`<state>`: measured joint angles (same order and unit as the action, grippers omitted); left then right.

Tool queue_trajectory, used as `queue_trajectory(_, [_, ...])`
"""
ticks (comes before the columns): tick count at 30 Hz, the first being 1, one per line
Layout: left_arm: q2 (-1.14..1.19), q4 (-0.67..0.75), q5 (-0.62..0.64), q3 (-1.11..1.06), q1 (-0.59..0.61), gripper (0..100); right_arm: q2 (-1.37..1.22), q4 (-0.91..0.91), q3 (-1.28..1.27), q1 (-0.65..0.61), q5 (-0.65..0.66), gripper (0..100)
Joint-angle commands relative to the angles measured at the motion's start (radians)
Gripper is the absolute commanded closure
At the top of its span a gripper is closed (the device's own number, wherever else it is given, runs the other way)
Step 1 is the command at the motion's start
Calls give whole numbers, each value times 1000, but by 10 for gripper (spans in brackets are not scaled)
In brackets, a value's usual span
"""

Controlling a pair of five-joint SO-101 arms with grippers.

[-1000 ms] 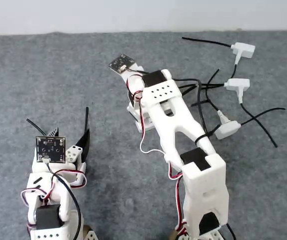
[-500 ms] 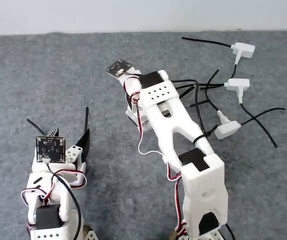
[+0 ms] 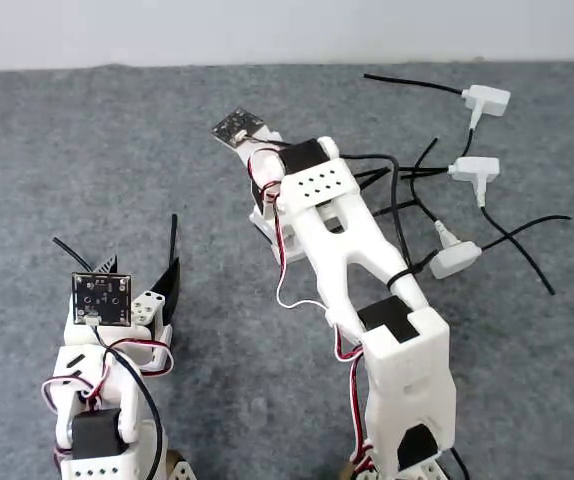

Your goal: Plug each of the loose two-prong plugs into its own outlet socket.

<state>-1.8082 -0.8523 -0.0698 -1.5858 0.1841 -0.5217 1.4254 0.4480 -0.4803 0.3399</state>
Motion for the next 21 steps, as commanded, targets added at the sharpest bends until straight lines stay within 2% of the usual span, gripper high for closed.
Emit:
queue_trajectory(1, [-11, 31, 8, 35, 0, 702, 10, -1, 57, -7, 12, 991])
queue_trajectory(21, [-11, 35, 8, 27, 0, 702, -27, 18, 74, -1, 14, 991])
